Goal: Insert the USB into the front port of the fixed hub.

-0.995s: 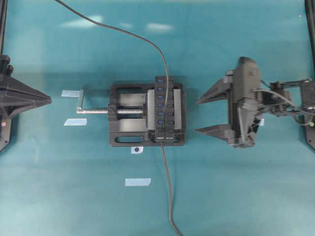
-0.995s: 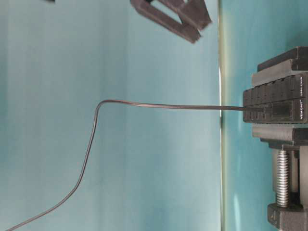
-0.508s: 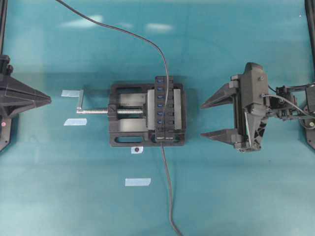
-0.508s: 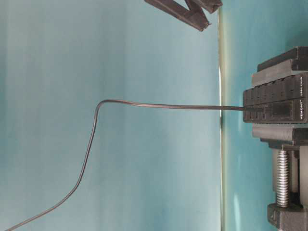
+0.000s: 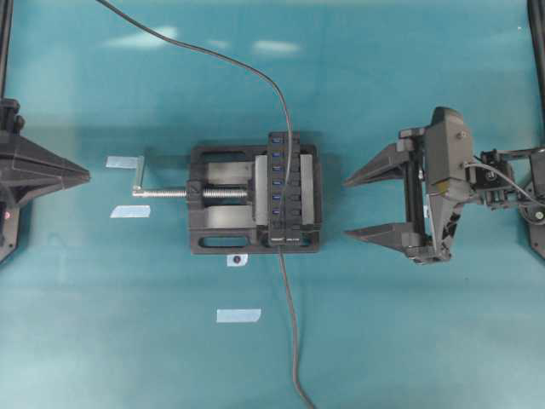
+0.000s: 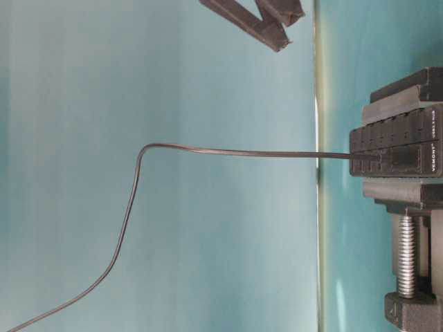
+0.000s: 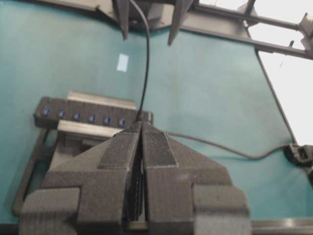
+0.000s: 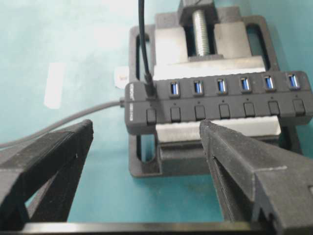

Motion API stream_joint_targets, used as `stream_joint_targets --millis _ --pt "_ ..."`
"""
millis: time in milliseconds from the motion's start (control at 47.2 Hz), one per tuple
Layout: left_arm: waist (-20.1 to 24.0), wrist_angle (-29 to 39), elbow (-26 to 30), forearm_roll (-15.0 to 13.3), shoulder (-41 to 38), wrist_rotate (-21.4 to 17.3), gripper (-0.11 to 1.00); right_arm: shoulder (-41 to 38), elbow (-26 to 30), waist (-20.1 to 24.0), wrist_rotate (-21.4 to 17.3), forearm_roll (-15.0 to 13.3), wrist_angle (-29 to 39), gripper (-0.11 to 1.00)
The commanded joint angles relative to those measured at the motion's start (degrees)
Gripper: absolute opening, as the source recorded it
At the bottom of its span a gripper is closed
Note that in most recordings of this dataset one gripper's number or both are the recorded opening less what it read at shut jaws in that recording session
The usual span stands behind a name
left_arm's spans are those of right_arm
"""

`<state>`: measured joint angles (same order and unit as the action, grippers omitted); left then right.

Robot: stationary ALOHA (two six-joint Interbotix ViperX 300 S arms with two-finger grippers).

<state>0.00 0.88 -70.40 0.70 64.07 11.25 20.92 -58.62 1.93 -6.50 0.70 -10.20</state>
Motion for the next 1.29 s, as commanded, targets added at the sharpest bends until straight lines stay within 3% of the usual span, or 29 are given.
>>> stream_joint_targets --millis 0,424,826,1271 --pt "0.09 -0.62 0.26 0.09 -0.35 0.18 0.00 0.70 0.26 0.18 -0.53 0.09 -0.53 0.88" --pt "0.09 -5.71 -4.57 0.09 0.79 0.79 0.00 -0.88 -2.90 0.18 -0.70 0.88 -2.55 0.88" --pt "0.09 -6.59 -3.96 0.18 0.62 0.70 0.00 -3.96 -3.08 0.18 -0.62 0.79 -9.40 0.88" --pt "0.09 -6.86 -4.57 0.09 0.62 0.62 0.00 -5.27 -3.08 0.18 -0.70 0.79 -10.20 0.88"
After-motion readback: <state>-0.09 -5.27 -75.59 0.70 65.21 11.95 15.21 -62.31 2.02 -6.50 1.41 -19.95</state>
